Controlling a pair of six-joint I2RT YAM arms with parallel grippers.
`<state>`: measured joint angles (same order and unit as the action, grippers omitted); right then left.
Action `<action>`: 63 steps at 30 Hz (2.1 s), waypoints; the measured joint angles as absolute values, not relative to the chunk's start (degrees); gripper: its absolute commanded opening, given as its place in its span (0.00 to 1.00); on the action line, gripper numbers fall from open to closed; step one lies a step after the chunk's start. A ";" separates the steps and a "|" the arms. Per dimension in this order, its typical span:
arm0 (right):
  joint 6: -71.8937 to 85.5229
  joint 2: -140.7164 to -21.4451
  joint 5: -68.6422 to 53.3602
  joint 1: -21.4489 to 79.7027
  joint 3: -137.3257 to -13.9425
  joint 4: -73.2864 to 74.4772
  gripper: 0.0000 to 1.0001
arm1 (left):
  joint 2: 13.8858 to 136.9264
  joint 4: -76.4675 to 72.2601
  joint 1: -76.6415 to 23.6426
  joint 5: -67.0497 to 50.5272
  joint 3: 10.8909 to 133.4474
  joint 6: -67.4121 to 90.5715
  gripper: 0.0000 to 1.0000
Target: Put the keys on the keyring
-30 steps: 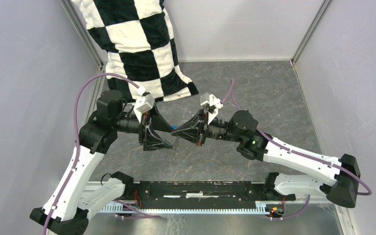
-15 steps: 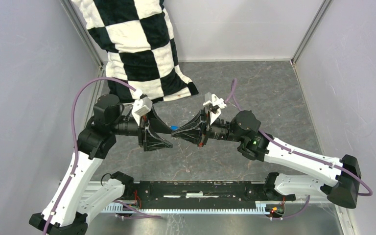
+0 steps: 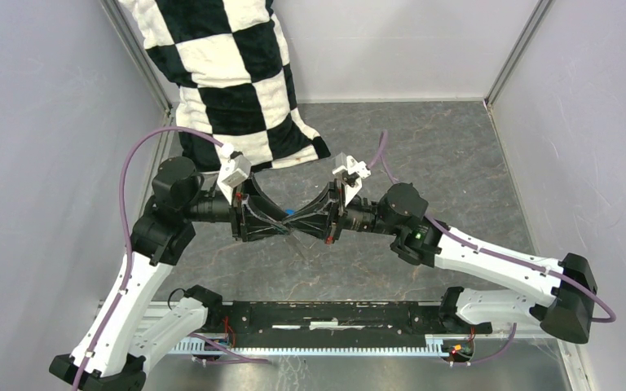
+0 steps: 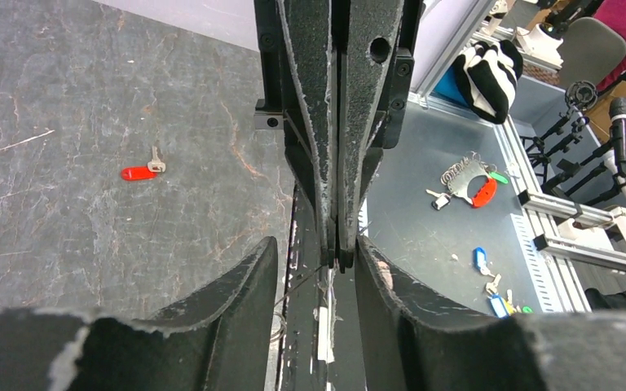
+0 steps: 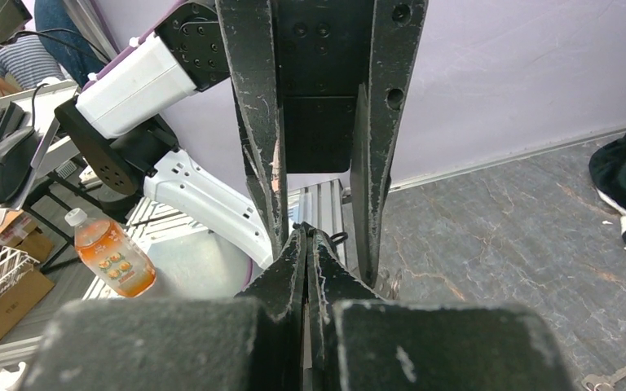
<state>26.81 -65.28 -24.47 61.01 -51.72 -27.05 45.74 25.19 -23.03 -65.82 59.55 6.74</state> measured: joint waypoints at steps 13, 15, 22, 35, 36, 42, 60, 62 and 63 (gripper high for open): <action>27.81 -65.95 -24.25 61.04 -51.72 -28.10 0.01 | 44.38 25.91 -23.24 -64.99 57.34 6.68 0.50; 27.83 -65.95 -24.27 61.04 -51.72 -28.27 0.00 | 44.01 26.06 -23.24 -64.45 57.34 6.68 0.43; 28.32 -65.91 -23.51 61.01 -51.72 -29.15 0.01 | 44.53 26.68 -23.29 -60.97 58.54 7.73 0.57; 29.34 -65.30 -22.15 61.12 -51.62 -30.74 0.00 | 43.72 26.92 -23.29 -55.66 59.24 15.09 0.77; 29.36 -65.19 -21.96 61.12 -51.59 -30.79 0.00 | 43.66 26.94 -23.29 -55.53 59.29 15.57 0.77; 29.56 -63.96 -20.75 61.12 -50.85 -30.81 0.00 | 43.55 29.65 -23.29 -54.37 61.34 15.73 0.88; 31.27 -63.68 -21.04 61.14 -50.74 -32.67 0.00 | 40.36 26.26 -23.29 -57.65 59.16 15.66 0.52; 31.73 -63.70 -21.67 61.14 -50.74 -33.01 0.00 | 40.75 24.64 -23.29 -58.87 58.83 15.68 0.51; 31.83 -63.70 -21.87 61.14 -50.74 -33.21 0.01 | 40.93 23.86 -23.29 -59.40 58.78 15.70 0.50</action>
<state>31.83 -63.70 -21.87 61.14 -50.74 -33.21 40.93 23.86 -23.29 -59.40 58.78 15.70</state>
